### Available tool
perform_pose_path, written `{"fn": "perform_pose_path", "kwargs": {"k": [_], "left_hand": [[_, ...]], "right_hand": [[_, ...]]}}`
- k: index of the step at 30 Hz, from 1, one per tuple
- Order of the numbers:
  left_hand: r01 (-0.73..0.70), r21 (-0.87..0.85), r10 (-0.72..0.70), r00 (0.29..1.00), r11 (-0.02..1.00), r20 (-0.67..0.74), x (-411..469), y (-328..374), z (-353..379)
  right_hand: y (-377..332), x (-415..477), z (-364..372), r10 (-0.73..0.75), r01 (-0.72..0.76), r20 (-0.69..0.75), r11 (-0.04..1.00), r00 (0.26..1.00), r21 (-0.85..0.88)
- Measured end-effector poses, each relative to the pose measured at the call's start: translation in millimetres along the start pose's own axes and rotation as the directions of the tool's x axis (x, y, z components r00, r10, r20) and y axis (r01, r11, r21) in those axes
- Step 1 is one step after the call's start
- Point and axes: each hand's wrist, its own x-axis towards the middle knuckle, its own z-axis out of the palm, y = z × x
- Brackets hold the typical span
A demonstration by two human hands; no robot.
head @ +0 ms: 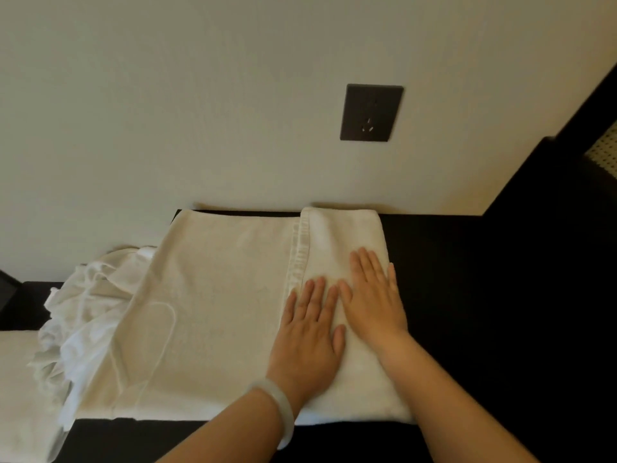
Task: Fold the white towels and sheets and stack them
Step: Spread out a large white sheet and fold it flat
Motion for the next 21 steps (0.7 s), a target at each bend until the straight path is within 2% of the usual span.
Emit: {"fn": "perform_pose_path", "kwargs": {"k": [3,6,11,14,15,16,18,19,21], "left_hand": [[0.001,0.005,-0.001,1.000,1.000,0.019,-2.2,0.4,-2.1],[0.019,-0.030,-0.019,1.000,0.999,0.018,1.6,-0.2,-2.7],[0.011,-0.028,-0.010,1.000,1.000,0.025,-1.1,1.0,-2.7],[0.008,-0.064,-0.007,1.000,0.998,0.010,0.5,-1.7,0.3],[0.004,-0.070,-0.003,1.000,0.998,0.010,0.7,-1.8,1.8],[0.001,-0.071,0.000,1.000,0.997,0.012,0.9,-1.9,3.0],[-0.003,-0.065,0.004,1.000,0.998,0.013,0.7,-2.5,3.8],[-0.001,-0.062,0.002,1.000,0.998,0.018,0.6,-2.6,3.4],[0.011,-0.057,-0.009,0.999,0.998,0.043,1.5,-1.3,0.3]], "right_hand": [[2.1,-5.0,-6.7,0.092,-0.094,0.036,0.995,0.995,0.042],[8.5,-35.7,5.2,0.098,-0.093,-0.089,0.994,0.991,0.058],[18.5,-58.8,-2.1,0.102,-0.124,0.082,0.931,0.991,0.343],[35.8,-84.0,-14.6,0.321,-0.294,0.072,0.728,0.944,0.619],[46.0,-103.3,-14.7,0.367,-0.359,0.127,0.679,0.921,0.640],[54.6,-123.6,-13.1,0.357,-0.427,0.244,0.645,0.902,0.634],[64.9,-155.1,-9.3,0.256,-0.522,0.472,0.599,0.844,0.608],[65.2,-163.5,-8.7,0.224,-0.524,0.500,0.596,0.837,0.609],[57.0,-171.6,-6.2,0.241,-0.466,0.413,0.628,0.878,0.624]]}}
